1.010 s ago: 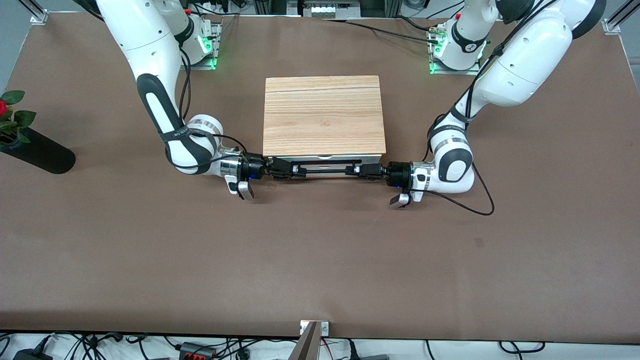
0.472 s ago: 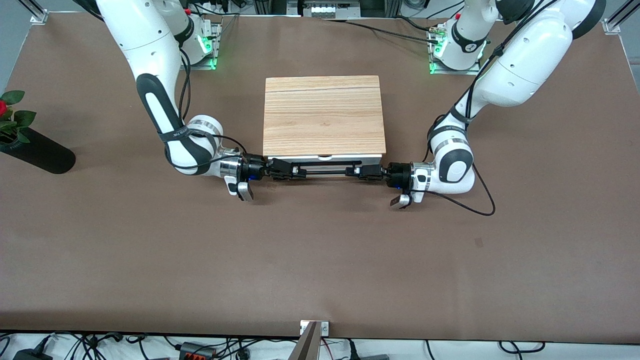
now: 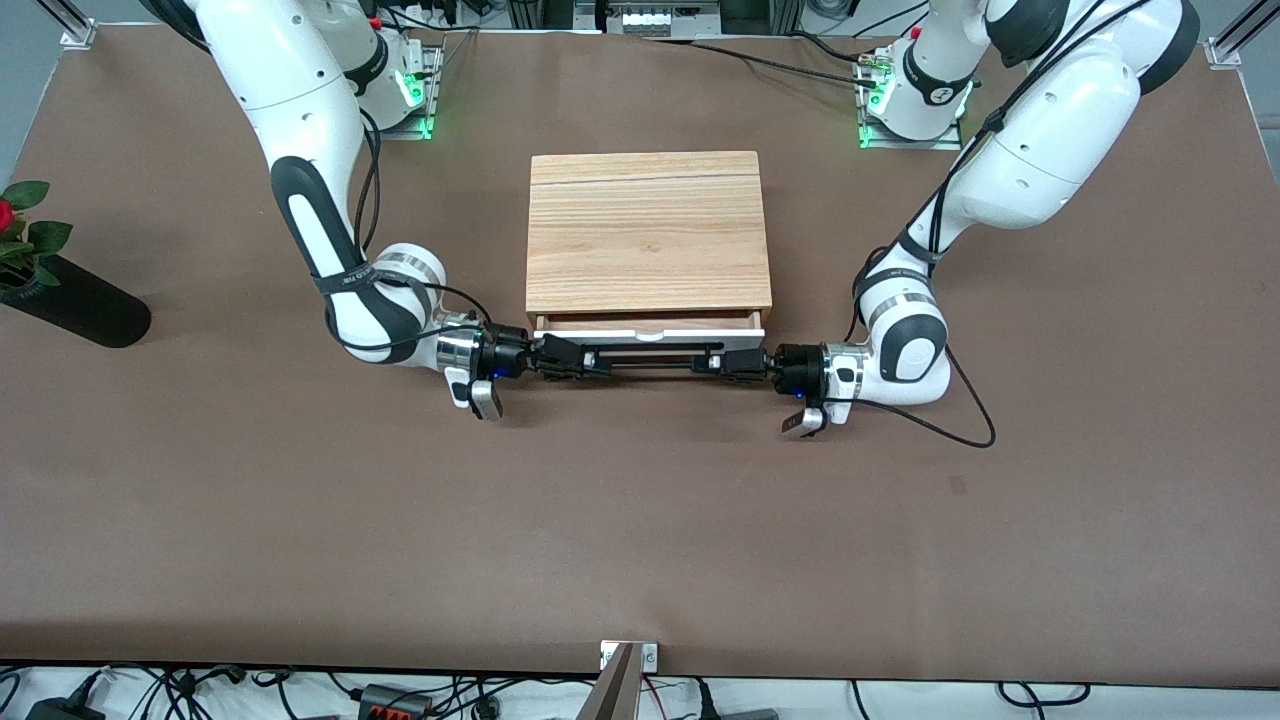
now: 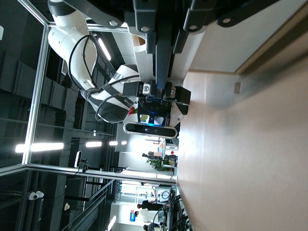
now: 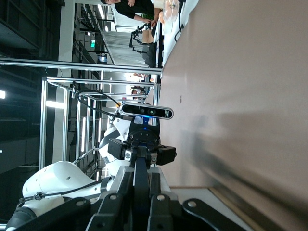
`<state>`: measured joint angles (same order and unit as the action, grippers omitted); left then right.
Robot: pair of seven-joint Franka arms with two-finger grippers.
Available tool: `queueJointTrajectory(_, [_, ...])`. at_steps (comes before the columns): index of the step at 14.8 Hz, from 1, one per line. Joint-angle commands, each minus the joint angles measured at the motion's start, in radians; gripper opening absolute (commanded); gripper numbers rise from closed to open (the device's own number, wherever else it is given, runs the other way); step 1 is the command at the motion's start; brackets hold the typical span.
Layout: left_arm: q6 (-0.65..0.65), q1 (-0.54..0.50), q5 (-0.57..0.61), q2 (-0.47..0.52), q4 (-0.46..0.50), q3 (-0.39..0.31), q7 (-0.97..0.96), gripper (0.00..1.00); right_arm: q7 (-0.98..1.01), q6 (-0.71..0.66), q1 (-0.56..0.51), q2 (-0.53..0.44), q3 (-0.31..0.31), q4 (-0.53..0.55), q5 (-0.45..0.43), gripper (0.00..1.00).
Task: Pull top drawer with both arms simultaneously
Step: 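Pull the handle outward with both grippers to slide the drawer open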
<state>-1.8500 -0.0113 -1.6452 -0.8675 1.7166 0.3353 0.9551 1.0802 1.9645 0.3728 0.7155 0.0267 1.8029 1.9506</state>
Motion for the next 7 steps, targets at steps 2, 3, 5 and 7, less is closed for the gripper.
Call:
queueJointTrajectory(2, [-0.057,-0.007,-0.031,-0.051,-0.103,-0.009,0.001,0.10,-0.009,-0.003,-0.020,-0.005,-0.017,-0.042,-0.010,0.01])
queueJointTrajectory(3, [-0.076,-0.006,-0.033,-0.050,-0.104,-0.009,0.001,0.10,-0.011,-0.003,-0.026,-0.002,-0.019,-0.051,-0.015,0.01])
queueJointTrajectory(5, [-0.086,-0.009,-0.030,-0.050,-0.118,-0.013,0.002,0.10,-0.014,0.002,-0.029,0.004,-0.022,-0.065,-0.019,0.01])
queueJointTrajectory(7, [-0.087,-0.012,-0.031,-0.050,-0.132,-0.030,0.002,0.10,-0.013,0.000,-0.048,0.022,-0.022,-0.091,-0.024,0.01])
